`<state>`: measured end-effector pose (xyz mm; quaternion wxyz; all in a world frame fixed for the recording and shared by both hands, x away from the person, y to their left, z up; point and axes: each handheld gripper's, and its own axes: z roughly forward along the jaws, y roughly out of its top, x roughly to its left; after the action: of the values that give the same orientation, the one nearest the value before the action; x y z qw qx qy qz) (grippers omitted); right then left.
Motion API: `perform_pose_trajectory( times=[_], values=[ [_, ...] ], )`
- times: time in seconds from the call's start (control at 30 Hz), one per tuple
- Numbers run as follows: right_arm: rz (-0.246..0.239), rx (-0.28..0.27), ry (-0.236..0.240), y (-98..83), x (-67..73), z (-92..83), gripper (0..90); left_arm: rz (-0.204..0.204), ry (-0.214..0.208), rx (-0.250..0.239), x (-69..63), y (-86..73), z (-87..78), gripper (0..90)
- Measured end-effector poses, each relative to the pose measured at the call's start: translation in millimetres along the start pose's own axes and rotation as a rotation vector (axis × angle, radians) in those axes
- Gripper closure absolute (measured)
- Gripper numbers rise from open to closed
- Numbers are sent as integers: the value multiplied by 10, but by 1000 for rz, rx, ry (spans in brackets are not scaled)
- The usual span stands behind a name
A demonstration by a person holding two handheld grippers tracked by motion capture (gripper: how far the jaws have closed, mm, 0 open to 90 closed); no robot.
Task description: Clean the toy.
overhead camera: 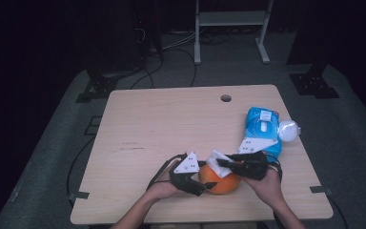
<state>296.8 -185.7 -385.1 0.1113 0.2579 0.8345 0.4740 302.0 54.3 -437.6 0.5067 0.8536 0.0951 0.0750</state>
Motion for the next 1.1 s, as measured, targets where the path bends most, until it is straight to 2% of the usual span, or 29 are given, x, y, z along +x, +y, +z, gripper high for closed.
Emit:
perform_pose_trajectory(
  times=[0.2, 0.33, 0.47, 0.57, 0.7, 0.83, 0.87, 0.9, 0.97, 1.1],
  values=[
    [116, 8, -57, -216, -372, -122, 790, -16, -9, -3, 35, -32, -12, 290],
    [152, 24, -77, -312, -467, -163, 790, -39, -11, -8, 83, -69, -33, 287],
    [146, 25, -77, -309, -448, -170, 790, -65, -9, -8, 108, -109, -59, 280],
    [126, 22, -83, -268, -373, -164, 790, -62, -14, -7, 109, -110, -62, 280],
    [85, -7, -38, -155, -213, -117, 790, -38, -15, -6, 91, -83, -36, 281],
    [28, -33, 46, -51, -22, -54, 789, -30, -13, 0, 87, -87, -44, 281],
    [13, -34, 58, -36, 24, -37, 788, -33, -13, 1, 91, -92, -46, 281],
    [-9, -28, 45, -28, 57, -21, 788, -31, -14, 2, 95, -98, -50, 281],
    [-19, -26, 30, -35, 47, -24, 788, -41, -14, -4, 100, -112, -57, 281],
    [39, -22, -22, -134, -175, -92, 788, -48, -18, -6, 123, -135, -70, 281]
  ],
)
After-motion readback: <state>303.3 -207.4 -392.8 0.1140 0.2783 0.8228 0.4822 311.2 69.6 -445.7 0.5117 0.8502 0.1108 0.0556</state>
